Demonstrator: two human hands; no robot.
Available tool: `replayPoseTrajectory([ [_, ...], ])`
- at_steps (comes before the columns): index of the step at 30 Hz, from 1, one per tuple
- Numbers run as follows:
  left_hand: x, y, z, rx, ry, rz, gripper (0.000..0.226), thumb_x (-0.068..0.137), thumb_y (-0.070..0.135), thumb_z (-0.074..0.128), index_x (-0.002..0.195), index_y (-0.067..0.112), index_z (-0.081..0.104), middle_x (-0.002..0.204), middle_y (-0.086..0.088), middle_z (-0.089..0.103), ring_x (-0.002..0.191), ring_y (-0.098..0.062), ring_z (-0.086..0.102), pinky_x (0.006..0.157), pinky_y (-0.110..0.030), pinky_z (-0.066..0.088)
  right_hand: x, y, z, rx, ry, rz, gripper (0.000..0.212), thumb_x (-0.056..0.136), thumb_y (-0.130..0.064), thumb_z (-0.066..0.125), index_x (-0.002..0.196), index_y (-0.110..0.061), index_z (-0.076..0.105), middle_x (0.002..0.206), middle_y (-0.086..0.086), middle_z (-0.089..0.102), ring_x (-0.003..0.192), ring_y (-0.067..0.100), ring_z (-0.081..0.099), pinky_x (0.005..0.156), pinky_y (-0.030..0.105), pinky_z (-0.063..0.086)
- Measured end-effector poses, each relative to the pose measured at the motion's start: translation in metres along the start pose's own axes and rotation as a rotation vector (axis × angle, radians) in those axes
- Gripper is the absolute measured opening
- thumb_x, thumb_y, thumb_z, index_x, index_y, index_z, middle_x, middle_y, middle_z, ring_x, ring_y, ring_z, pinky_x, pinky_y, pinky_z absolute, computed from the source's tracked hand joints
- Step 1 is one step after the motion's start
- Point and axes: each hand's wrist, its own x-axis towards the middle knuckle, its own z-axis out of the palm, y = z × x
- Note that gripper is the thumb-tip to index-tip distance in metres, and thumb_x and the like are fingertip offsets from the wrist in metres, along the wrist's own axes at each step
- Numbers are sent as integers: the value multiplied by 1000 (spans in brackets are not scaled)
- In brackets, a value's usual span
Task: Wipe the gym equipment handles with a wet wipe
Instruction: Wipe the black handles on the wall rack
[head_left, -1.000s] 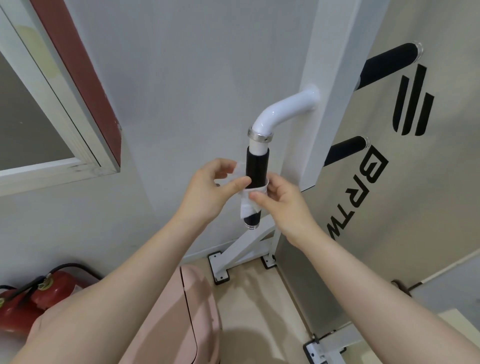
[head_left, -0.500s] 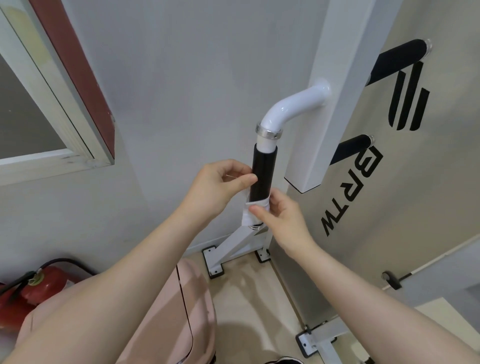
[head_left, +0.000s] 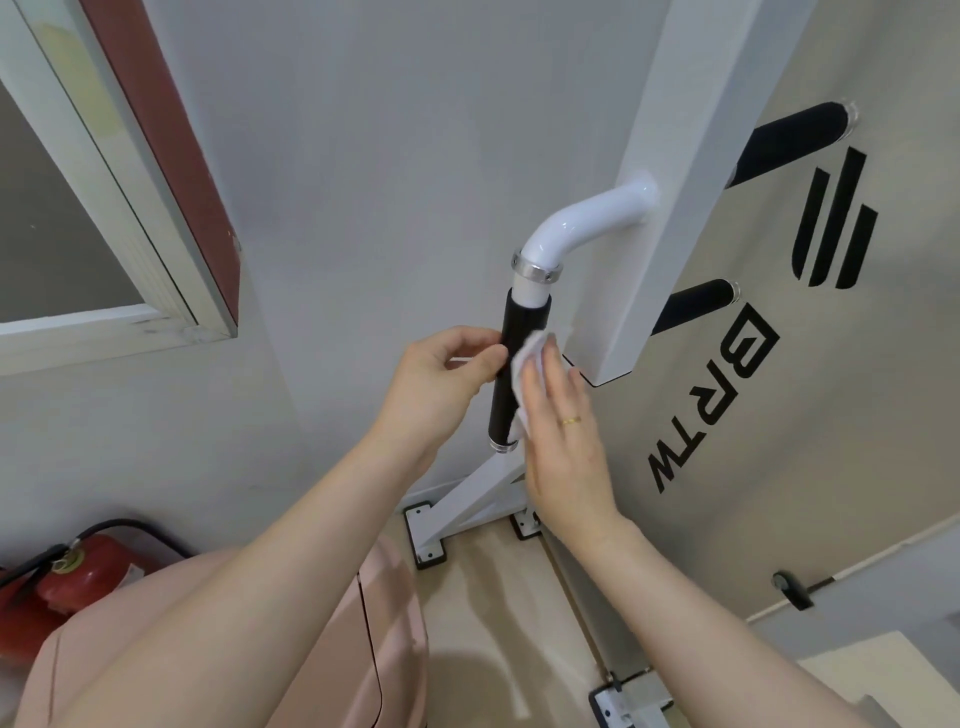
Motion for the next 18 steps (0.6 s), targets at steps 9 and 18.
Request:
replayPoseTrajectory([
  [9,1,-3,-17,-134,132,-128,26,93,18,41,89,25,66,113,2,61,109,-14,54,94,-31,43,54,20,-27,-795,28,-690,41,88,-2,35,118,-4,62,128,8,60,128,22,46,111,38,16],
  [18,-8,-2,-23,13,95,-88,26,88,5,48,82,24,64,99,1,61,98,-15,55,95,-35,43,77,25,-44,-937,132,-824,46,78,-11,55,124,-5,57,134,6,56,134,20,38,112,37,15],
])
